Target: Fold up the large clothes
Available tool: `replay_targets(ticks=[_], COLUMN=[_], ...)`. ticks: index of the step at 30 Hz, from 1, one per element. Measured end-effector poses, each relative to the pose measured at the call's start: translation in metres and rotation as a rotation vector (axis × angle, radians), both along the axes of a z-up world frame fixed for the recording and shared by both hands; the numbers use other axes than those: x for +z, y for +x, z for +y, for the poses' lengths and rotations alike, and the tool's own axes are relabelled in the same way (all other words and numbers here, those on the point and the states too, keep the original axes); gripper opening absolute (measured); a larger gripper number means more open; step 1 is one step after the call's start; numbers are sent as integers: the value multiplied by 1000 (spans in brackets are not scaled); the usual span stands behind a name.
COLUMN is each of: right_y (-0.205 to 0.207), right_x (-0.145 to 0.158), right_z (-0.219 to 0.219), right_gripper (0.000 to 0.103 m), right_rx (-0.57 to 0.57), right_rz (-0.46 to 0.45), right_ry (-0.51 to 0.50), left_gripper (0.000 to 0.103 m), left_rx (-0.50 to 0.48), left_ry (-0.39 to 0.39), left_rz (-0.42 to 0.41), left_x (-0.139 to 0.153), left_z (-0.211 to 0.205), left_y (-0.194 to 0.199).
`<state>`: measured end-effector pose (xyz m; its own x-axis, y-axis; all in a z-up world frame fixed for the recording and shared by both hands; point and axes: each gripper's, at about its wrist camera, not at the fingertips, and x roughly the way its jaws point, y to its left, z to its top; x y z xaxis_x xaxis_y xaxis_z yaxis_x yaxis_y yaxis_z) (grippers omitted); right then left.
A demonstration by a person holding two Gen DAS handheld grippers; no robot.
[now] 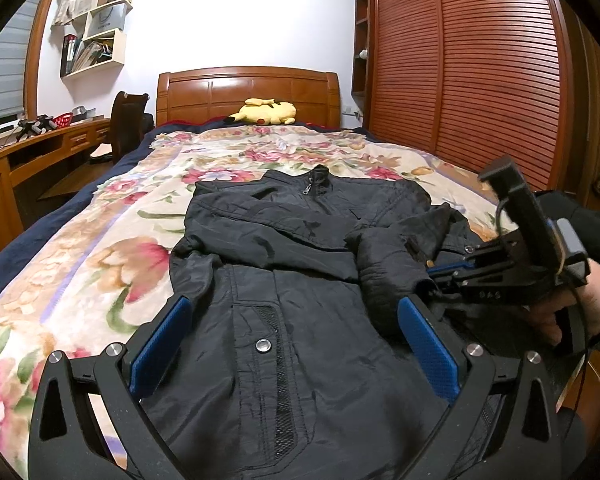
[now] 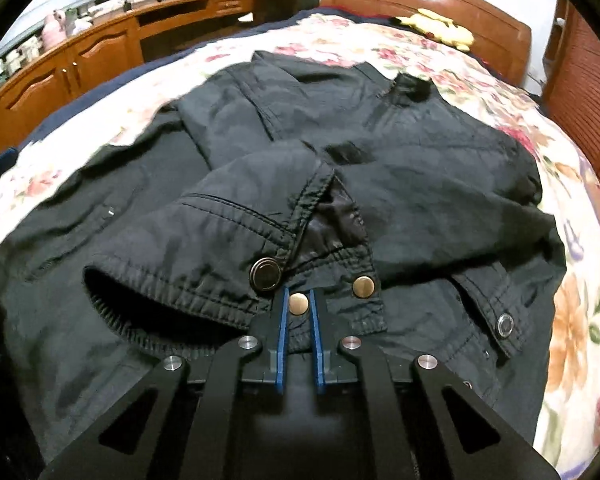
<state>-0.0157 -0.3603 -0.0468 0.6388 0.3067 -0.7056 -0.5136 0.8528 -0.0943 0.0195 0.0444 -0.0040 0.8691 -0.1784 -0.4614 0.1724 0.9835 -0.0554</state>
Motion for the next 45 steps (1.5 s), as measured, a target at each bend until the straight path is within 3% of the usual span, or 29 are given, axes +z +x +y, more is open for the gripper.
replay_targets(ticks=[6,7,10,20,23,30,32,34,38,45], right_y=[-10,-11,-19,-33,-30,-22,-13,-3,19,42], right_x=[25,28,40,35,39,16,2,-16,-46,-79], right_z=[29,33,59,113,100,51,36,21,0,-17], right_gripper=[10,0,0,0,0,20,33,60,63,63], right_rx=[52,63,113,220,187,-6,-59,-107,-187,-221], right_rz=[-86,-100,-128,-160,-186,-190,-175,-162,-96,-16], right_ry=[77,90,129,177,180,108,87,59,19,103], left_gripper=[103,103,103,103,103,103,103,103,103,103], left_rx=[11,14,22,27,27,23,23,22,15,3], left_ry=[2,-3,-17,-6,-8,5,7,10,16,27], left_rz=[-2,0,5,7,9,18,21,25,31,46], left_x=[0,-1,-1,-2,-3,-6,-7,-8,-10,-13], left_z=[3,5,10,11,13,13,12,10,5,-4], left_y=[0,1,3,2,2,3,4,5,5,7])
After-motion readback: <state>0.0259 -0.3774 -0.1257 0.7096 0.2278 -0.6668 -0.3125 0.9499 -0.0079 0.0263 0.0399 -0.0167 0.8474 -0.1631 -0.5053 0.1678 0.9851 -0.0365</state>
